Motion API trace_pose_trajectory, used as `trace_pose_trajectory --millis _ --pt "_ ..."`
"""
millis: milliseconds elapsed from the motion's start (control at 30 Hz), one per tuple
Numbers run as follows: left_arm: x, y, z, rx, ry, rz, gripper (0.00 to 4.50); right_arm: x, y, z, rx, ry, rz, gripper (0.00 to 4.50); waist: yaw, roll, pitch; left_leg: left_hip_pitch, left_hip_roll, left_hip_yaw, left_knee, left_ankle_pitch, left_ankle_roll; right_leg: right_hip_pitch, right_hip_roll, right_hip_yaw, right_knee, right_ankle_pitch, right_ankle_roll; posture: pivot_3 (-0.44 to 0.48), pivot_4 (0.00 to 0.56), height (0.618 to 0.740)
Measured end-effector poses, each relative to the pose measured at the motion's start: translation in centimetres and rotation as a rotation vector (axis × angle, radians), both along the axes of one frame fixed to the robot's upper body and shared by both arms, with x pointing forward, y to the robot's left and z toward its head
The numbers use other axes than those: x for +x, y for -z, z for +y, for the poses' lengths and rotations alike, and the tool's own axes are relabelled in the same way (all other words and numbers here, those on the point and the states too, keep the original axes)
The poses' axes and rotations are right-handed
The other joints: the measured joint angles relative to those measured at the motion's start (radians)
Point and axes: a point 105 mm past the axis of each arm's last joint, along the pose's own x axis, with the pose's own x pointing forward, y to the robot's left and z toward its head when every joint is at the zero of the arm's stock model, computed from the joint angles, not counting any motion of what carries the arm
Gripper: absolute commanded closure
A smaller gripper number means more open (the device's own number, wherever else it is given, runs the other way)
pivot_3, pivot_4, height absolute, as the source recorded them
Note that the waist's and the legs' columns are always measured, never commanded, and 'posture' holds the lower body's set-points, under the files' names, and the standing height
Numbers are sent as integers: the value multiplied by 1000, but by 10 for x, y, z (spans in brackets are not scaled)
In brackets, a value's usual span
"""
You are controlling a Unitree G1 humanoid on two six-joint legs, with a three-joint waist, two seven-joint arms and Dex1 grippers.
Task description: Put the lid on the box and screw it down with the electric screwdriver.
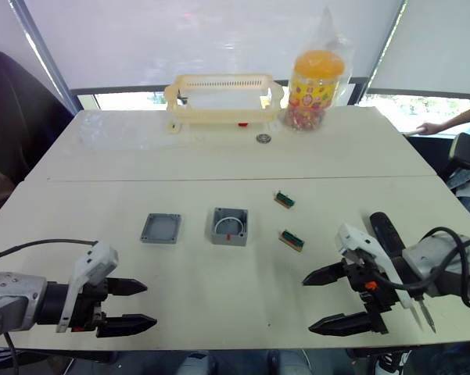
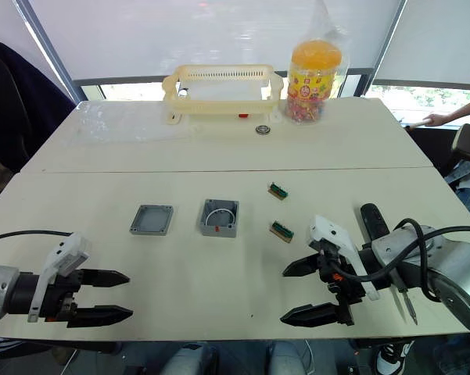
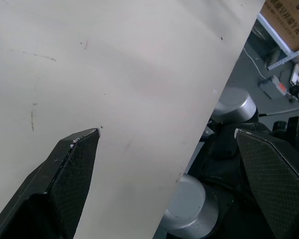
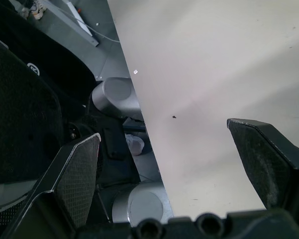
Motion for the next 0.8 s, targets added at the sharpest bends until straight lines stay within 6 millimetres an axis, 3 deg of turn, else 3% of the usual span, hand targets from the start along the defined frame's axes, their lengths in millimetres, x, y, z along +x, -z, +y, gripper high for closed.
trace_pose_trajectory --millis 800 --pt "4 -5 0 14 -23 -50 20 7 1 -2 0 12 -9 0 0 0 0 0 0 0 0 0 0 0 0 0 0 0 0 0 150 740"
